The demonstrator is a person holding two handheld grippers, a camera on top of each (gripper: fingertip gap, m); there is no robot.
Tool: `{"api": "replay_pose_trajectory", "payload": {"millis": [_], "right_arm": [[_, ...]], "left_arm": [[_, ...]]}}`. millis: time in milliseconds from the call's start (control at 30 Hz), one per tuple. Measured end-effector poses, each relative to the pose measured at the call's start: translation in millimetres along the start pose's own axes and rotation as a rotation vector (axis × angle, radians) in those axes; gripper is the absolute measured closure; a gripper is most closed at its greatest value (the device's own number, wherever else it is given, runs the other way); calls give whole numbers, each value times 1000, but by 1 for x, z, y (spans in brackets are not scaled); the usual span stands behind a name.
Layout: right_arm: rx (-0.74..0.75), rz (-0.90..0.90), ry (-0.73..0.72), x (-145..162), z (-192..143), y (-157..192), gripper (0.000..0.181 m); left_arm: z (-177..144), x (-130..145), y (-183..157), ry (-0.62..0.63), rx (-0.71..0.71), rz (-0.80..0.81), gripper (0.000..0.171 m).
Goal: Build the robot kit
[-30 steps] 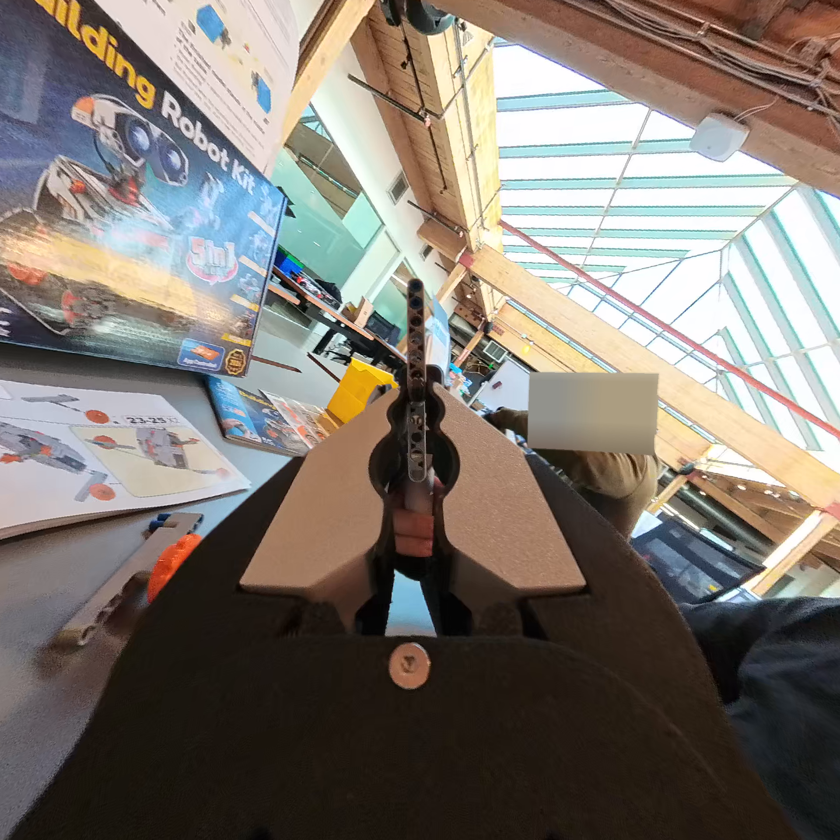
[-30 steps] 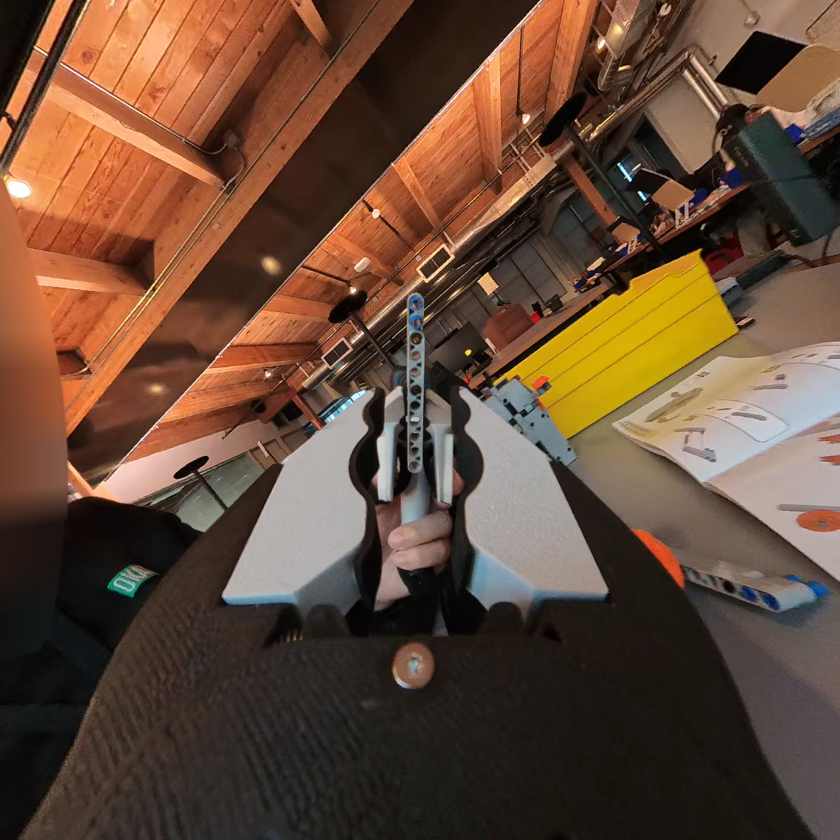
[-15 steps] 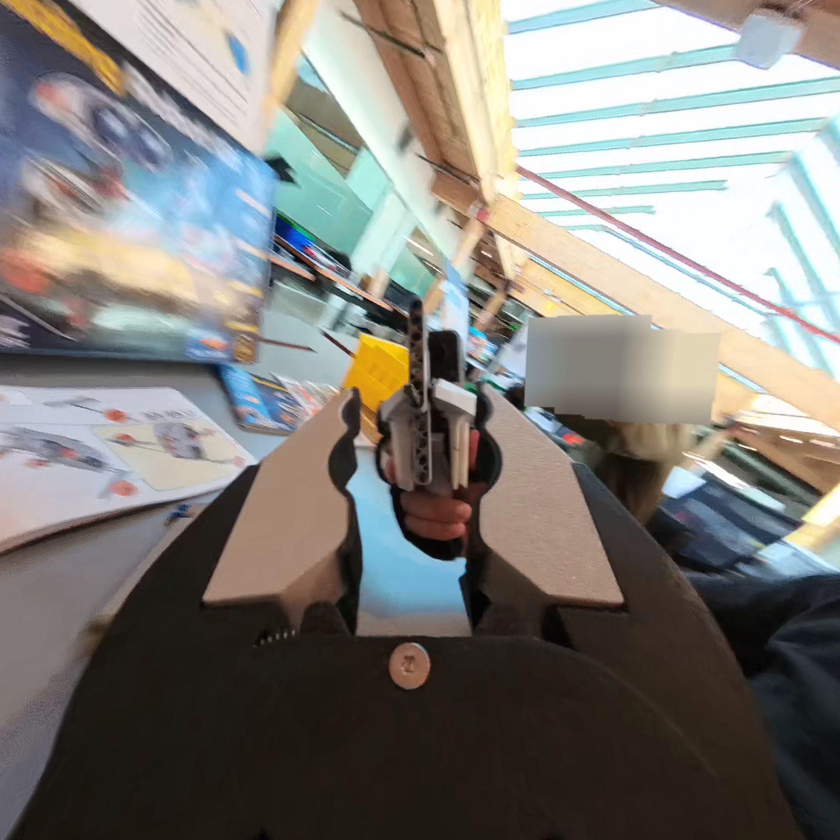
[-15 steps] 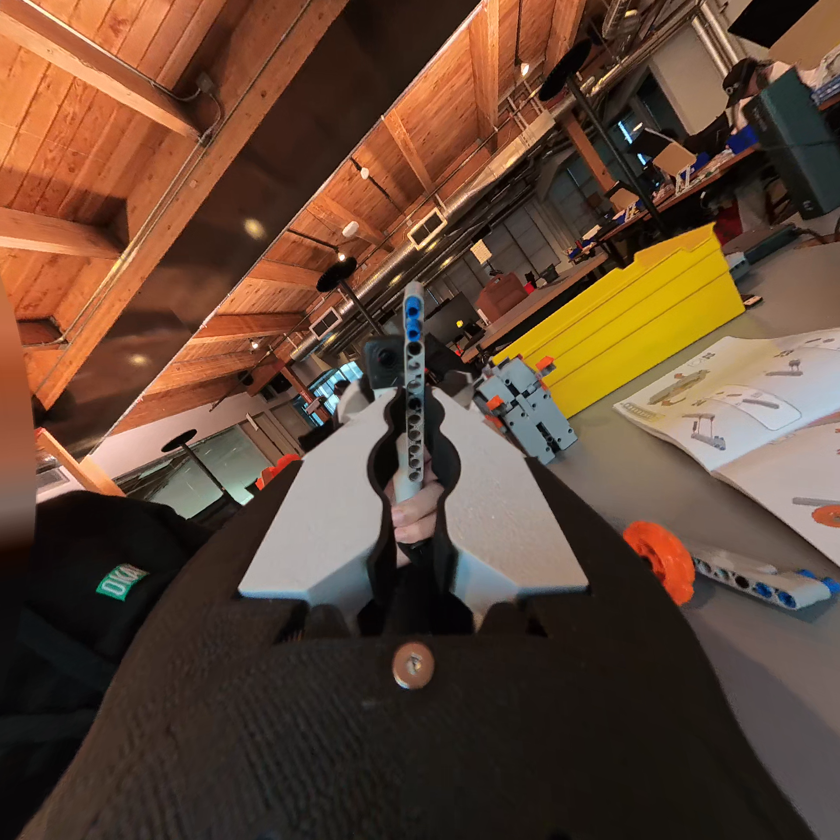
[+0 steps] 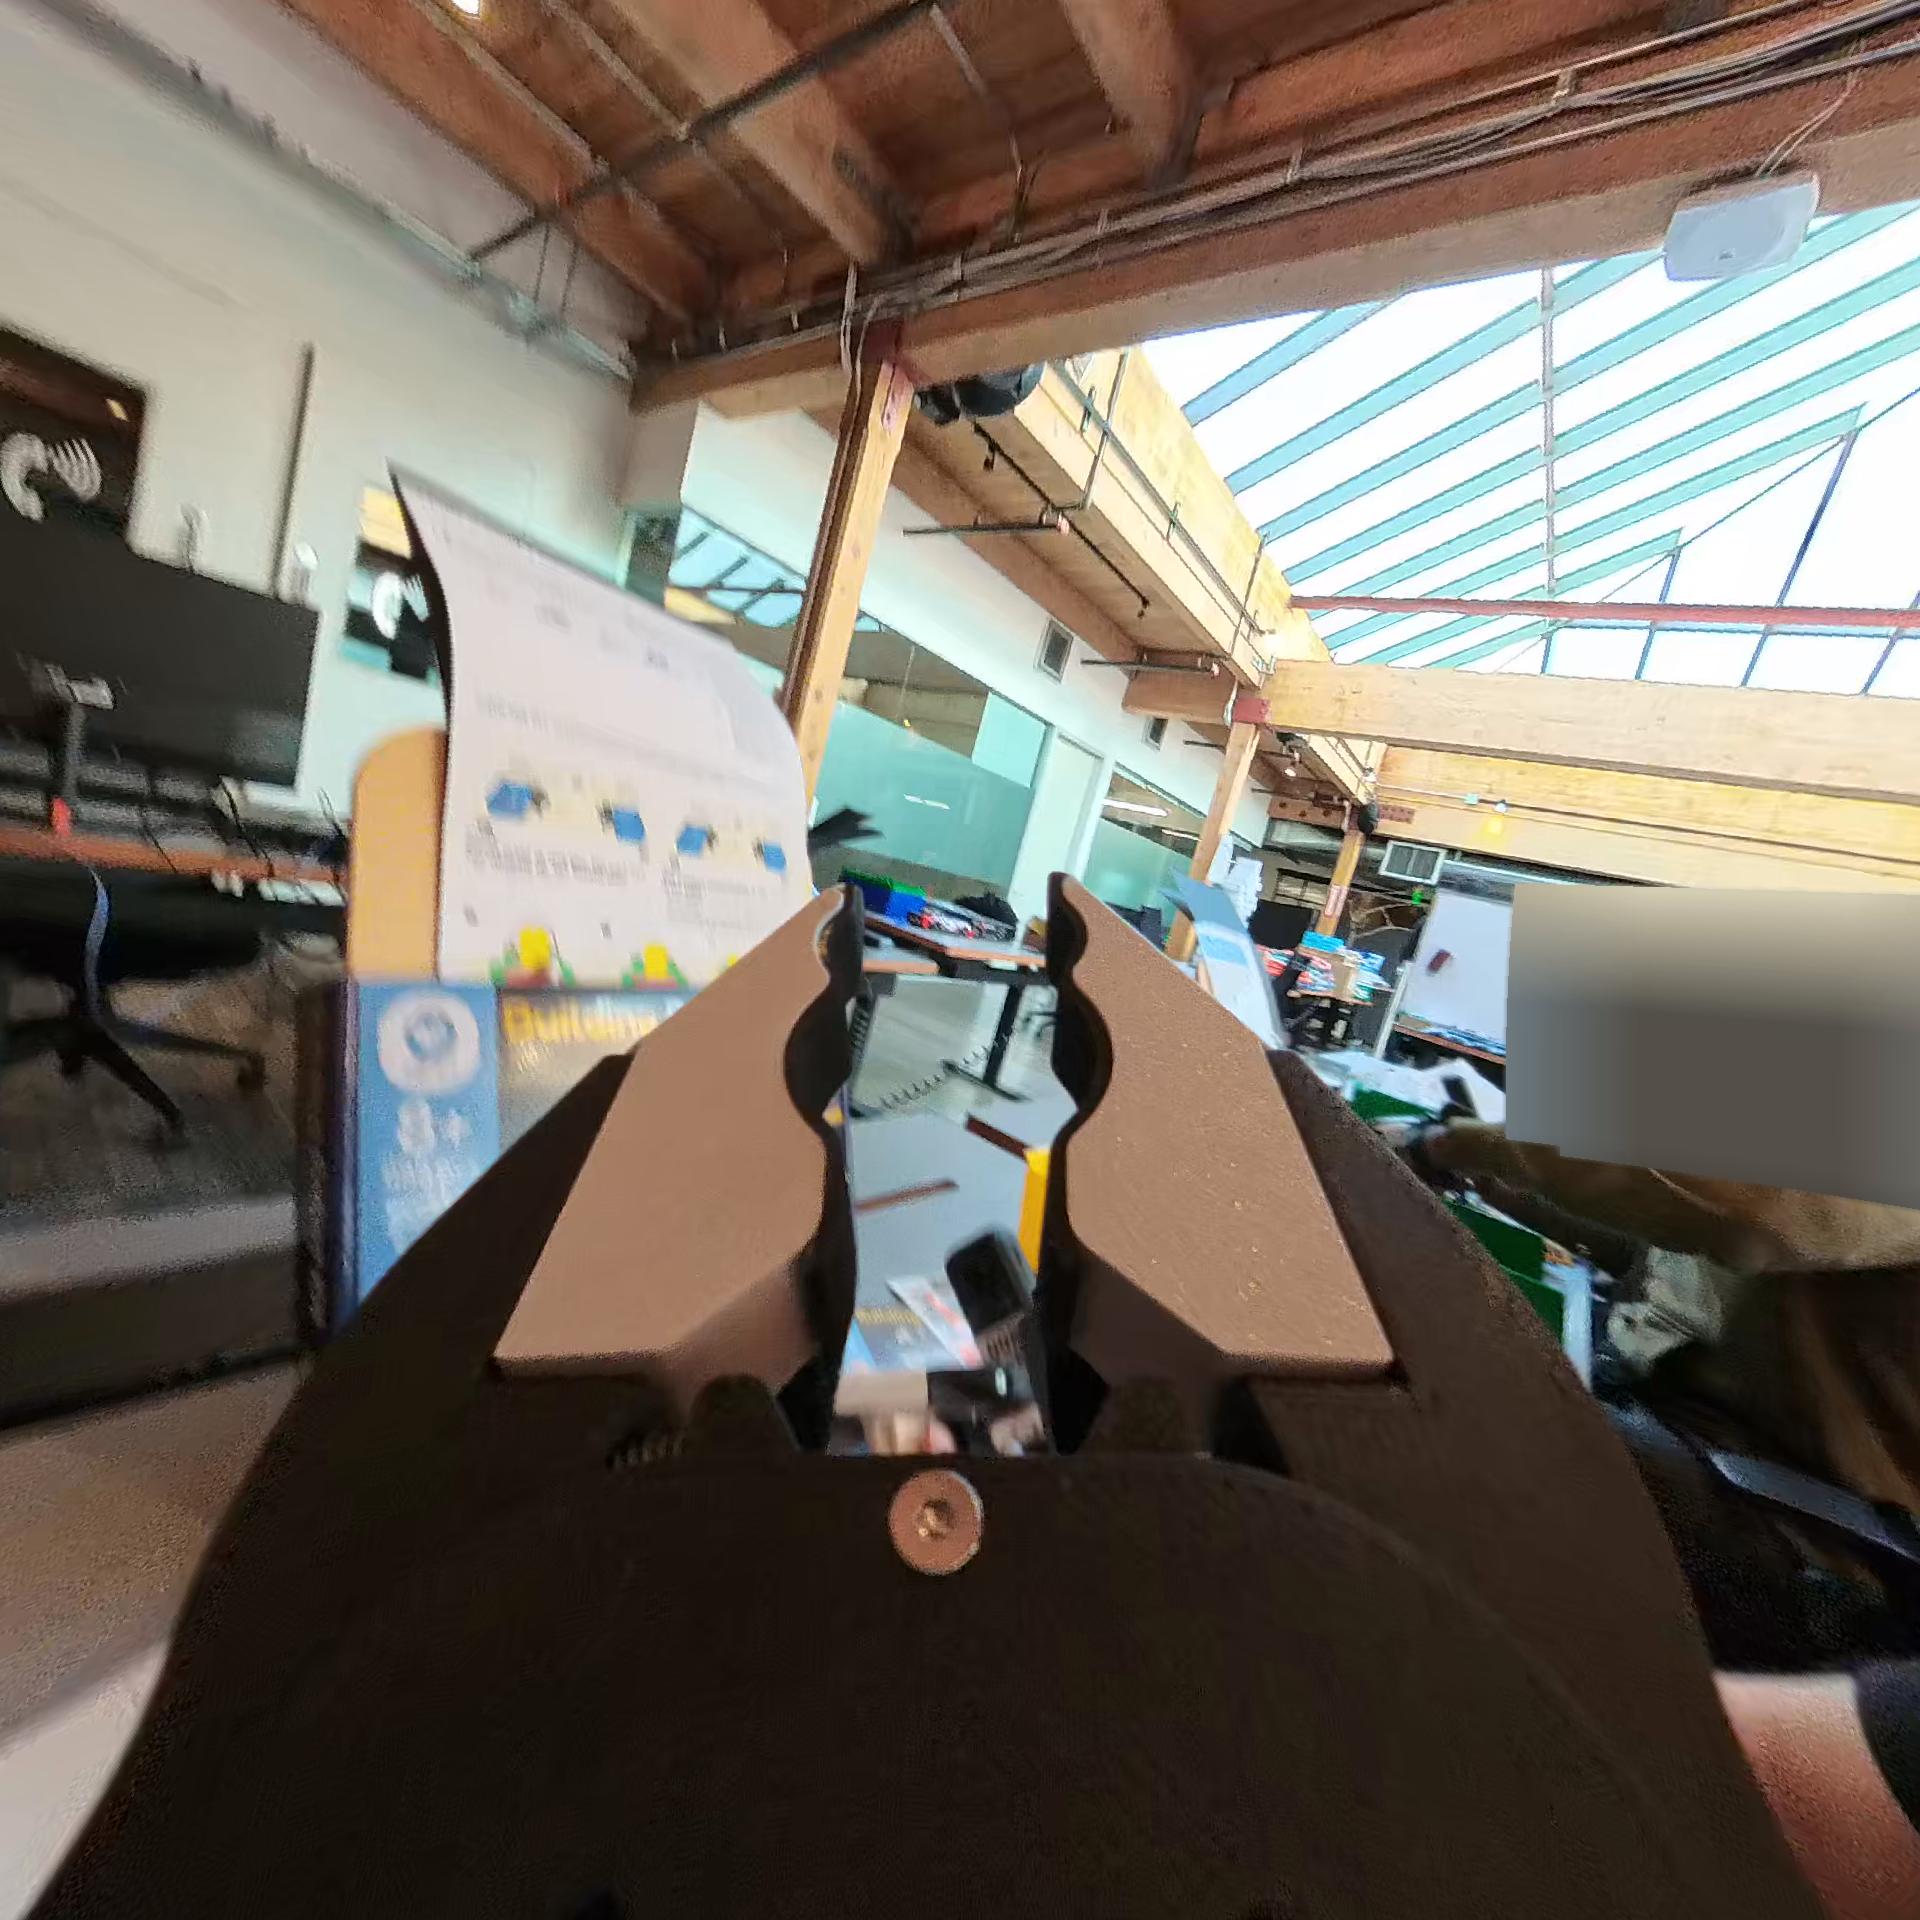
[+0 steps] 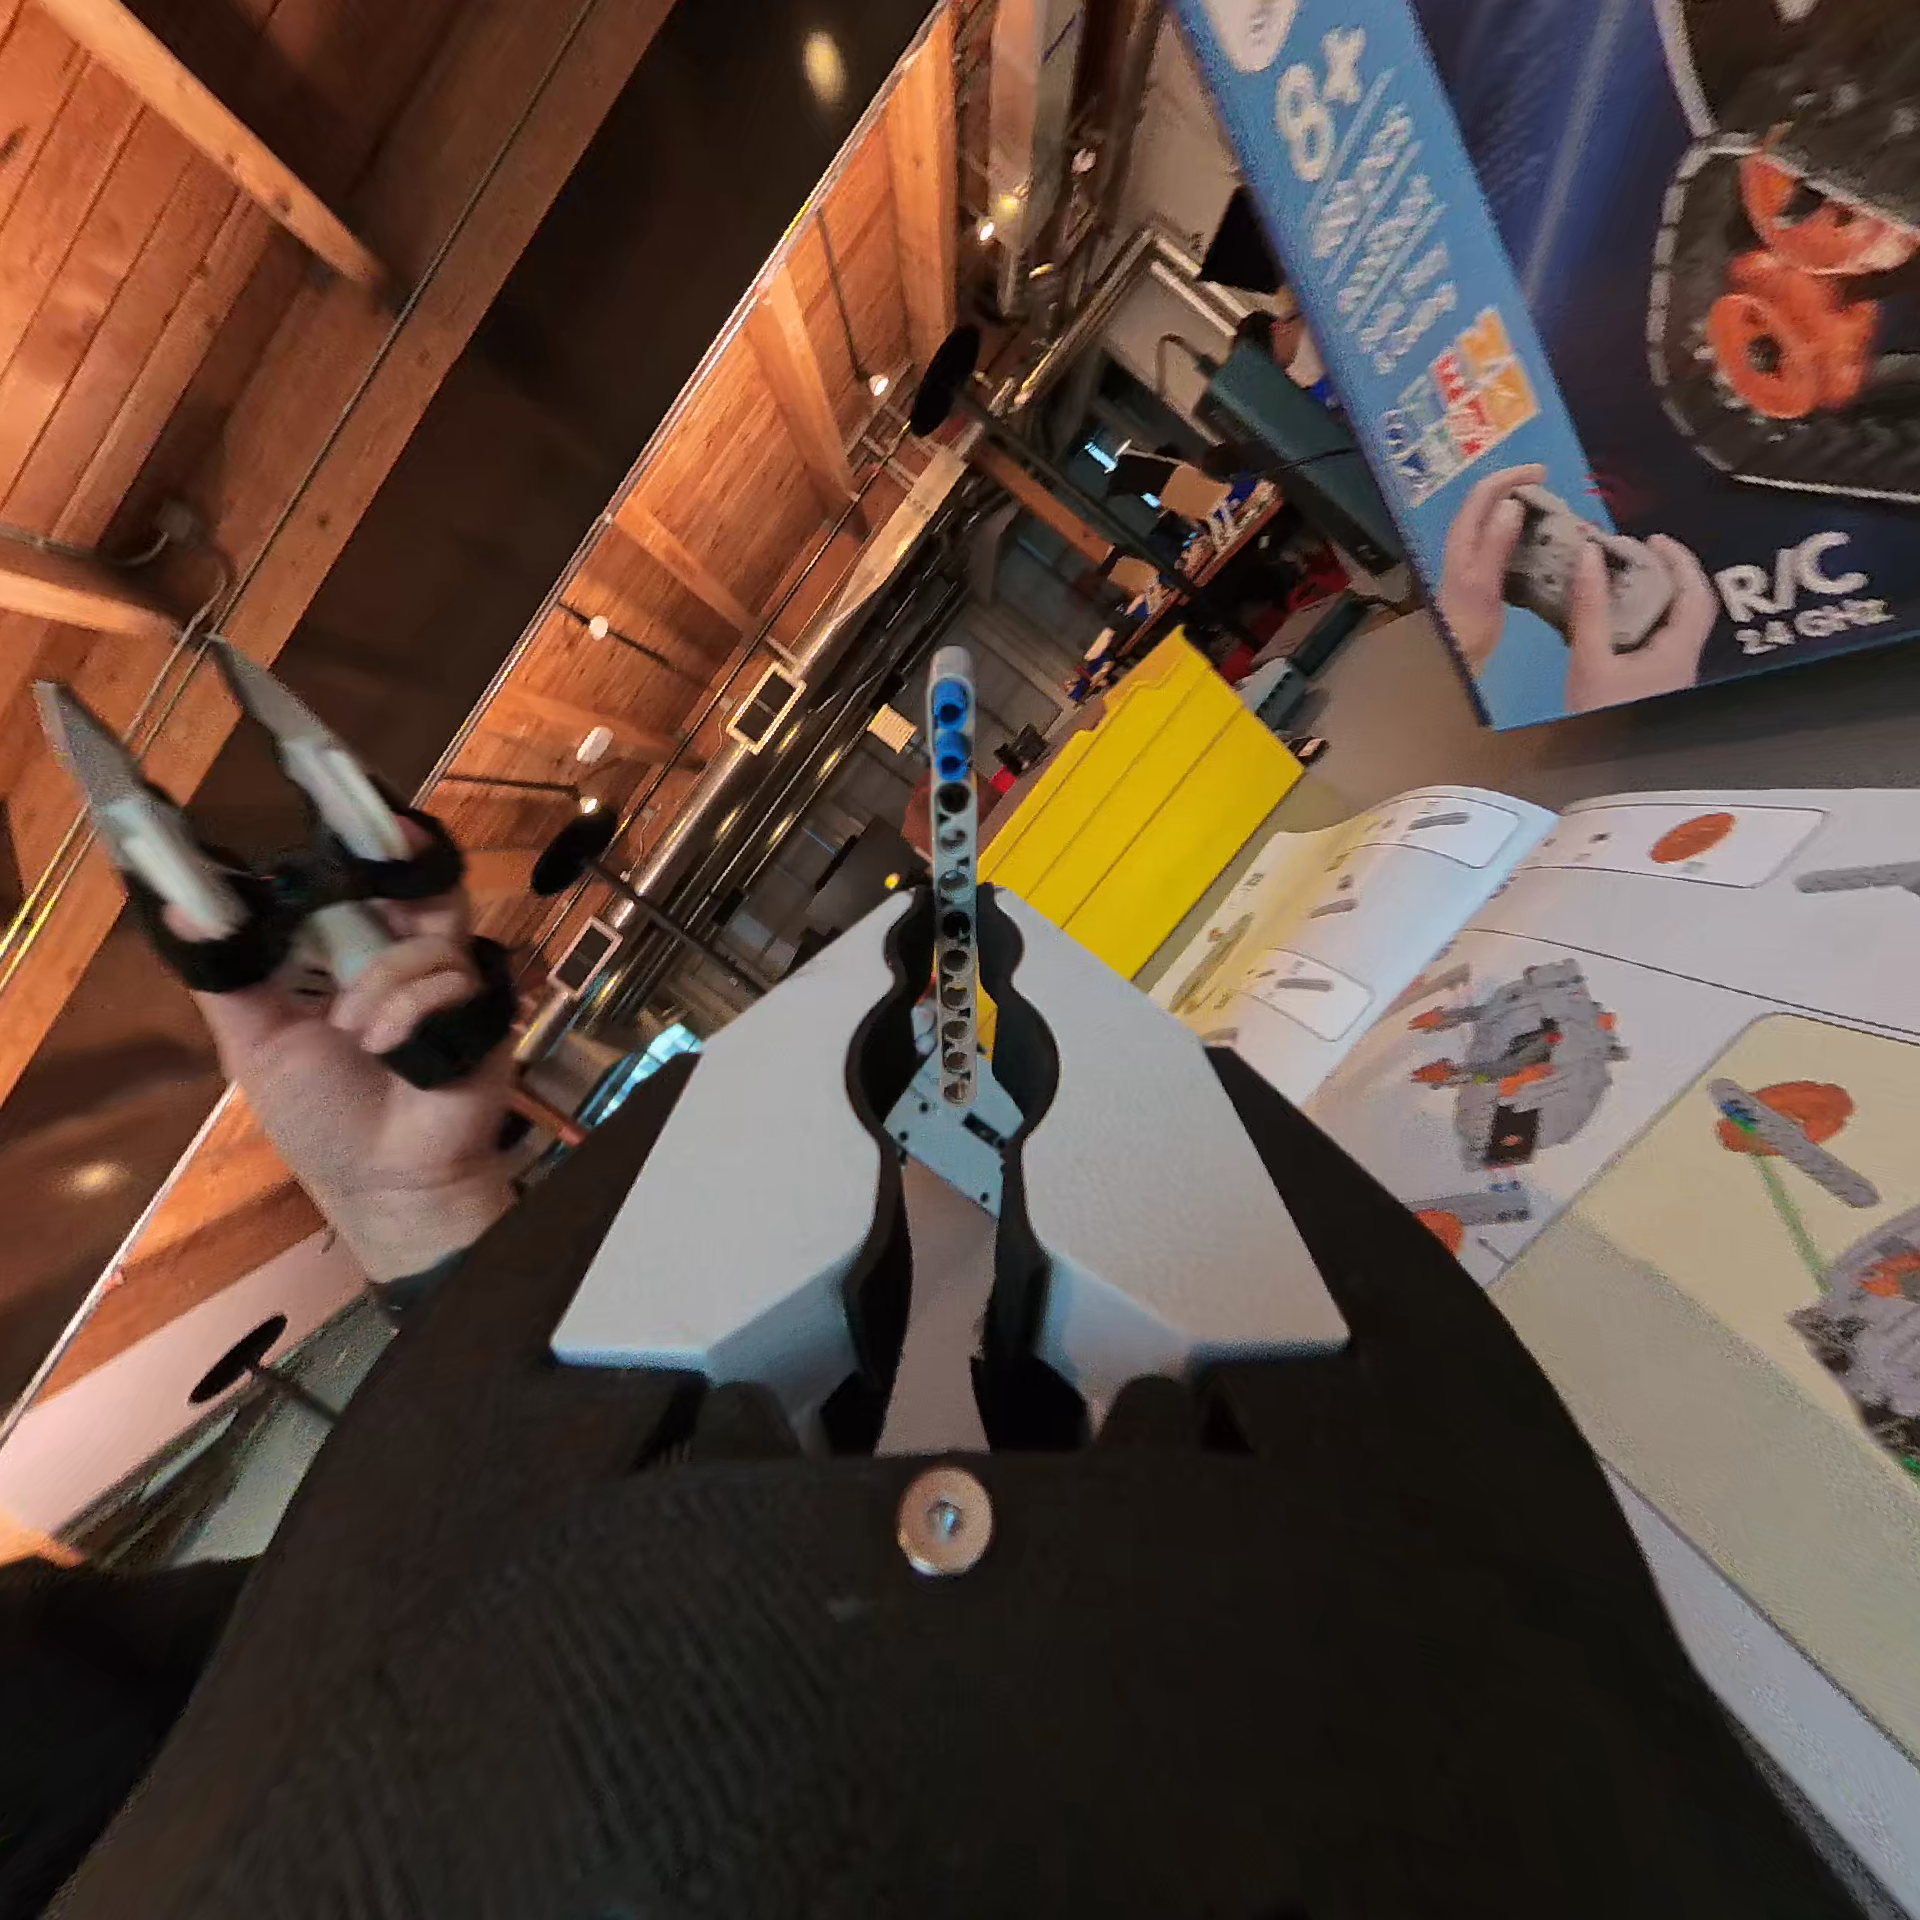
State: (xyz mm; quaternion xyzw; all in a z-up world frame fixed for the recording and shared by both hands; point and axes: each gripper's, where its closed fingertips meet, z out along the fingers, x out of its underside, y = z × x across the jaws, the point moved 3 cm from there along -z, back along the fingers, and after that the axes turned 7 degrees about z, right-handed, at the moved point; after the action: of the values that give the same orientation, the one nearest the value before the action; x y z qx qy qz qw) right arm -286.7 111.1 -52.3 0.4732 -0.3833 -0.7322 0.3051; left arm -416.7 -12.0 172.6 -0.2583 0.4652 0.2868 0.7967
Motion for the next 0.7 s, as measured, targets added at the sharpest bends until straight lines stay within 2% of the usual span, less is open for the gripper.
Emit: {"api": "replay_pose_trajectory", "payload": {"millis": [100,167,267,333,400,500,567,700], "right_arm": [[7,63,-61,-6,6,-10,176],[-11,75,-41,-2,11,-7,177],[57,7,10,7,11,-10,176],[84,-11,-4,7,10,-11,176],[90,-21,-20,5,10,-11,176],[157,-123,5,7,11,-14,176],[189,-200,24,9,11,-13,176],[200,-244,33,10,6,-11,176]], "left_arm": [[18,-52,7,-8,-33,83,136],[24,-72,14,-5,-56,99,136],[15,-67,31,43,-108,93,134],[5,-58,53,39,-194,108,141],[0,-60,66,68,-205,100,139],[-6,-75,61,-13,-136,142,141],[-12,-84,58,-72,-153,204,141],[-13,-84,64,-47,-226,259,140]]}}
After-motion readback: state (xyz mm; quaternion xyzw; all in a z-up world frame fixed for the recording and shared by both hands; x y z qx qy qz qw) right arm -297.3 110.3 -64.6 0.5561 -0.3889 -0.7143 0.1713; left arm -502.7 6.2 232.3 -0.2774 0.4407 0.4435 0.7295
